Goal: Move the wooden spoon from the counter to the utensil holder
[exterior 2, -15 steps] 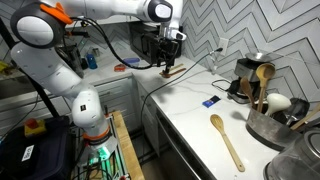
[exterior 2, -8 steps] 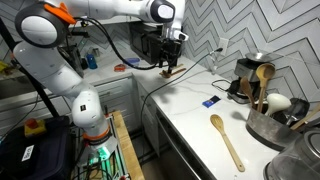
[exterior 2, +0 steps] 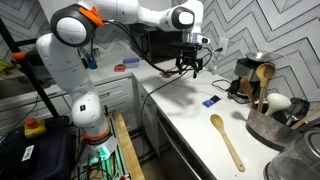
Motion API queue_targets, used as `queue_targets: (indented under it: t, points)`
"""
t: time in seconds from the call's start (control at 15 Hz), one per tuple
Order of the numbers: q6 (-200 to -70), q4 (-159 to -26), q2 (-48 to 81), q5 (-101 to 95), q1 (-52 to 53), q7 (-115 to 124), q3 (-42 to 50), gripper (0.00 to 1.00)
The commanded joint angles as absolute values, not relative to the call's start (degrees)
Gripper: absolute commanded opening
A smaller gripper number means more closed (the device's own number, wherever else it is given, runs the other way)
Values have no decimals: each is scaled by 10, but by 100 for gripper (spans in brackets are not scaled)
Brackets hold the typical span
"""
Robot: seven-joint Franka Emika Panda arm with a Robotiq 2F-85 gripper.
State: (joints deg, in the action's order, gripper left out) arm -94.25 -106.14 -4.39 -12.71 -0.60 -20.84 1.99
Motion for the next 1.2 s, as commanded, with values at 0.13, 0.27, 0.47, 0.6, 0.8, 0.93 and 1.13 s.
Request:
queue_targets:
  t: [0.13,0.27,0.47,0.6,0.8,0.93,1.13]
  points:
    - [-944,-1053,-32,-127,-9,-212,20,100]
    - [-944,-1052,-35,-127,-8,-212,18,100]
    - [-944,-1052,-36,-127,-8,-212,18,100]
    - [-944,-1052,-36,-127,-8,-212,18,100]
    - [-948,-1050,-29,-127,-11,-229,22,100]
    - [-961,-1050,-21,-133,-18,-248,29,100]
    - [-988,-1055,-16,-143,-29,-296,41,100]
